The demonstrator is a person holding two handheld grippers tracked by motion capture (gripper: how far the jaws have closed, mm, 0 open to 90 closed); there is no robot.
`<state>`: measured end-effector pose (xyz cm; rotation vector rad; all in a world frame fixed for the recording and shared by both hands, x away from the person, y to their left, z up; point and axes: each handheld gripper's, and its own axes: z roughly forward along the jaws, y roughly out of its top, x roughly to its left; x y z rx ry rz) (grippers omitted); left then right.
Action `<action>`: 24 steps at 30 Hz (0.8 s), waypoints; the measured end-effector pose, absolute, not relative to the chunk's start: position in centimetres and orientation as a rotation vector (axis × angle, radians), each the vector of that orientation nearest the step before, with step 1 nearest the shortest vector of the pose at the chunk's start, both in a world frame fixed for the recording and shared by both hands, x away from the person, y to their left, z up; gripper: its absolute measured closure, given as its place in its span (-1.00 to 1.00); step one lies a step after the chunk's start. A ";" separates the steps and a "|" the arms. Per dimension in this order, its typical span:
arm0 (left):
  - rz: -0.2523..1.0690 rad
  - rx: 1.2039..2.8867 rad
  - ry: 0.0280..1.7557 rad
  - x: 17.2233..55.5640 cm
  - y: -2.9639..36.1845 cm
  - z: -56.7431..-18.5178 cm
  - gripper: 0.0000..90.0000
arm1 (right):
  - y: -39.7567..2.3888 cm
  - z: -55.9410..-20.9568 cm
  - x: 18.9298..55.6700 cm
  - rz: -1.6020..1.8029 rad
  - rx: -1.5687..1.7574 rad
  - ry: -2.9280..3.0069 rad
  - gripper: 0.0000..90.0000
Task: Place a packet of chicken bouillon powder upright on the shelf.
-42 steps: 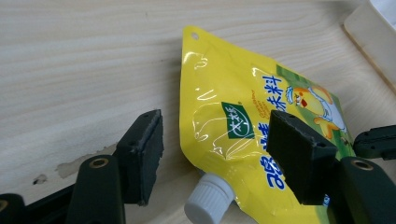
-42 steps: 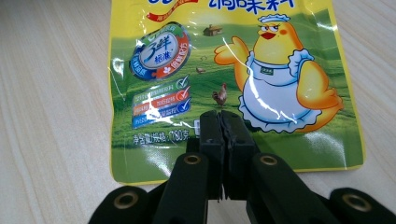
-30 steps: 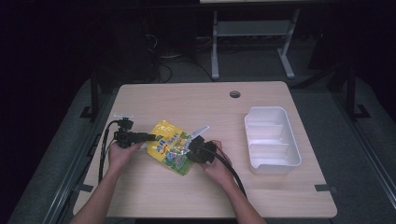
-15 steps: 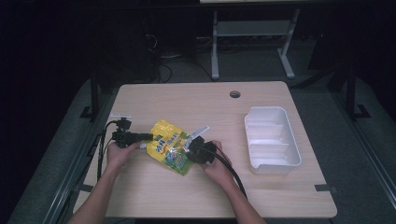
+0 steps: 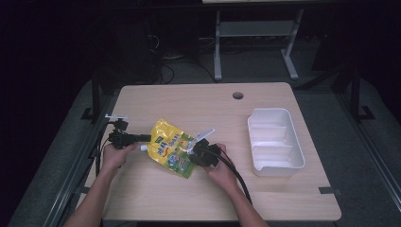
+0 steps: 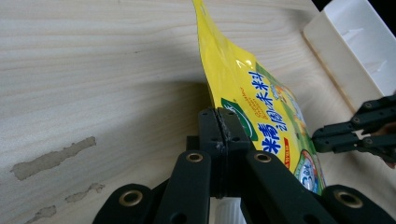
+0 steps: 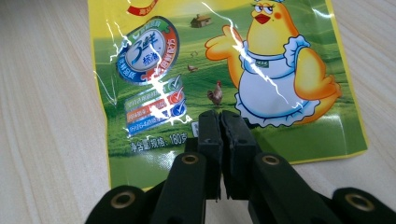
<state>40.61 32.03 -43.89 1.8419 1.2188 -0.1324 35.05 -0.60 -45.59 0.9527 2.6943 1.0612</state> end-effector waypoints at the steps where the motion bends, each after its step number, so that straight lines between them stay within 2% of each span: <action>1: -0.137 1.837 1.211 40.5 32.1 -43.7 1.00 | -0.6 -45.6 35.1 1.065 0.957 2.694 0.90; 4: -0.143 1.829 1.186 40.3 32.2 -43.2 1.00 | -0.8 -45.4 35.1 1.078 0.968 2.700 0.82; 5: -0.146 1.828 1.159 40.1 32.2 -42.7 1.00 | -1.1 -45.1 35.1 1.090 0.978 2.698 0.72; 24: -0.106 1.947 0.851 37.5 29.9 -34.8 1.00 | -2.8 -40.5 34.5 1.358 0.910 2.638 0.20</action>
